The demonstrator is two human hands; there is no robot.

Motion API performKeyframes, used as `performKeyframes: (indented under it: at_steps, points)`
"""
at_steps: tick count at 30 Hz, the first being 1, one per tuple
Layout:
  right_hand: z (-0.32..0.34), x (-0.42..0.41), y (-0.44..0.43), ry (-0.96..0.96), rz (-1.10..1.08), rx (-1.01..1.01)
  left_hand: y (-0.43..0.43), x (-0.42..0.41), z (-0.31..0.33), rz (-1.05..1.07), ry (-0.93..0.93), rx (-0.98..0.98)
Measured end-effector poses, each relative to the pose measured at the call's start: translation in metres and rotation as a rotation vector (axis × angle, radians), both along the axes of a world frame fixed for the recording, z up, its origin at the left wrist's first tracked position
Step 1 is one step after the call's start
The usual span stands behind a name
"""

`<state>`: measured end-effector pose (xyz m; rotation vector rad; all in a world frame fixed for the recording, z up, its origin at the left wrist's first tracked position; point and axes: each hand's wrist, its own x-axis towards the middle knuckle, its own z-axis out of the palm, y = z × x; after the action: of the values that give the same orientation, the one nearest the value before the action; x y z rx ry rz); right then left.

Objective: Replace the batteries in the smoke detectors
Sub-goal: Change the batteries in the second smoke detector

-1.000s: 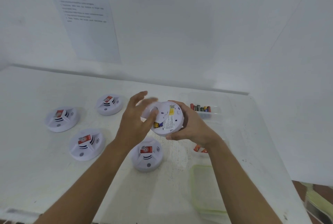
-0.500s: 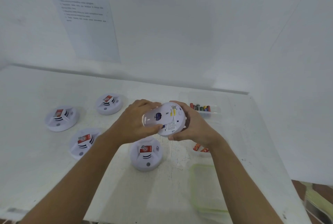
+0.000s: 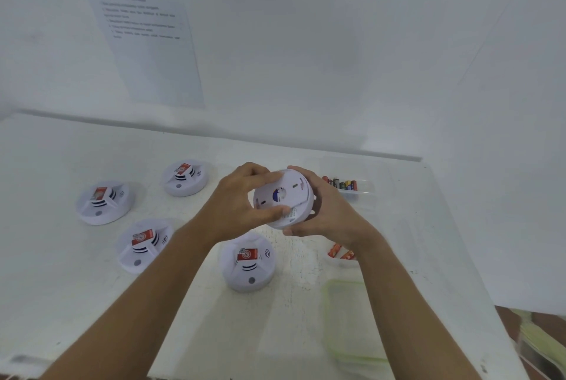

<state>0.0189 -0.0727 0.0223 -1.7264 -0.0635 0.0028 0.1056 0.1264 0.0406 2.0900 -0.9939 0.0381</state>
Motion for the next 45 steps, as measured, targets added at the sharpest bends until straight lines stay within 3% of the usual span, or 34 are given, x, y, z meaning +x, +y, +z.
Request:
performKeyframes:
  at_steps: [9, 21, 24, 29, 34, 40, 45]
  points:
    - [-0.001, -0.002, 0.0, 0.007, -0.016, -0.057, 0.001, 0.004, -0.008, -0.075, 0.042, 0.151]
    - [0.002, 0.003, -0.01, 0.026, 0.072, -0.083, 0.012, 0.007, -0.014, -0.193, -0.053, 0.356]
    - [0.002, 0.002, -0.009, 0.026, 0.09, -0.043, 0.017, 0.01, -0.013, -0.198, -0.03, 0.294]
    - [0.001, 0.004, -0.004, 0.005, 0.044, 0.238, 0.021, 0.006, -0.012, -0.133, -0.018, -0.034]
    - [0.005, 0.003, 0.003, 0.037, 0.008, 0.341, 0.017, 0.005, -0.014, -0.092, -0.074, -0.09]
    - [0.013, -0.003, 0.01, 0.085, -0.096, 0.096, 0.014, 0.007, -0.016, 0.039, -0.159, -0.11]
    - [0.015, -0.004, 0.022, 0.087, -0.238, -0.032, 0.009, 0.001, -0.013, 0.075, 0.189, -0.305]
